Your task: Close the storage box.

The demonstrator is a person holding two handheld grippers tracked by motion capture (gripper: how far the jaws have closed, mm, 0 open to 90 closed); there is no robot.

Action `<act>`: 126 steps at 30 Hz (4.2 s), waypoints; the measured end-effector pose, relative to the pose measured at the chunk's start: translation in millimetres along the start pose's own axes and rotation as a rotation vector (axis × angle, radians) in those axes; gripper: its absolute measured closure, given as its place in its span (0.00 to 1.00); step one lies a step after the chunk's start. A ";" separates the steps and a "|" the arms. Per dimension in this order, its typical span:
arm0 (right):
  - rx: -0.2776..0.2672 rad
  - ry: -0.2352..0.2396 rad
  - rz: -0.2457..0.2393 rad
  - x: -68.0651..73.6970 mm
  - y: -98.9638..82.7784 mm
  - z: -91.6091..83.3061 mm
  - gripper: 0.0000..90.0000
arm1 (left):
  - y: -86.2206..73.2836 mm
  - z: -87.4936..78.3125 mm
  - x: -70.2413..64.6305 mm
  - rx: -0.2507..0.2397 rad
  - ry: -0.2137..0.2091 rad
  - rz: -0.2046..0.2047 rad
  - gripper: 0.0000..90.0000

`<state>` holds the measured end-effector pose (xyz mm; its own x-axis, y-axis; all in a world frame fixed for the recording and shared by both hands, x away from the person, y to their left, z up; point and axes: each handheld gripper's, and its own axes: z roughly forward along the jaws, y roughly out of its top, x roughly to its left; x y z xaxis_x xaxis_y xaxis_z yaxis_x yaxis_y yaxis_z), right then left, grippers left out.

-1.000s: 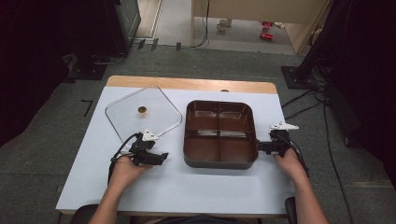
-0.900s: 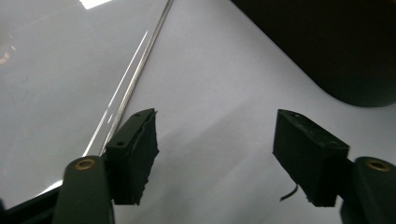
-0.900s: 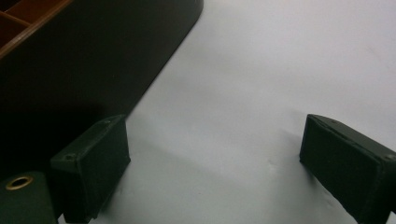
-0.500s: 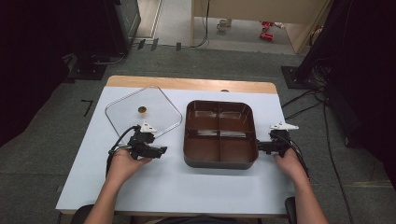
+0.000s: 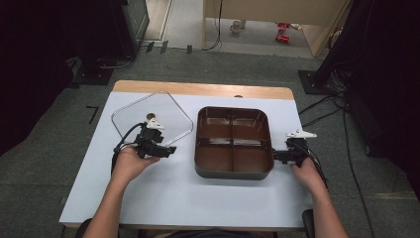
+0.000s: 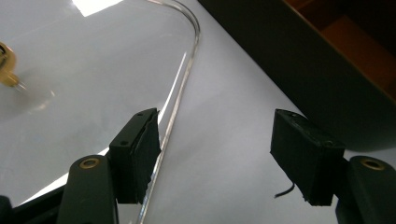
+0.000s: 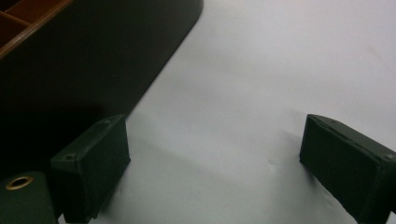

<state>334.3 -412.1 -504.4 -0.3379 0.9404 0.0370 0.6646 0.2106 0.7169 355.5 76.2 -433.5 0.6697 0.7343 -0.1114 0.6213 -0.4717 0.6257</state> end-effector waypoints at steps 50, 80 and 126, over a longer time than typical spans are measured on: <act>-0.001 0.001 0.001 0.0 0.0 0.1 0.09 | 17.8 53.4 115.8 -0.094 0.220 -0.094 0.66; -0.001 0.002 0.002 0.1 -0.1 0.2 0.09 | 104.8 -30.3 2.3 -0.279 -0.037 0.138 0.66; -0.001 0.001 0.000 0.0 -0.1 0.2 0.09 | 129.7 104.6 -123.5 -0.073 -0.234 0.393 0.66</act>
<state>334.3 -412.0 -504.6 -0.3386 0.9402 0.0384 0.6639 0.2098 0.7178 396.0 -126.8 -419.4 0.9278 0.3725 -0.0211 0.2772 -0.6502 0.7074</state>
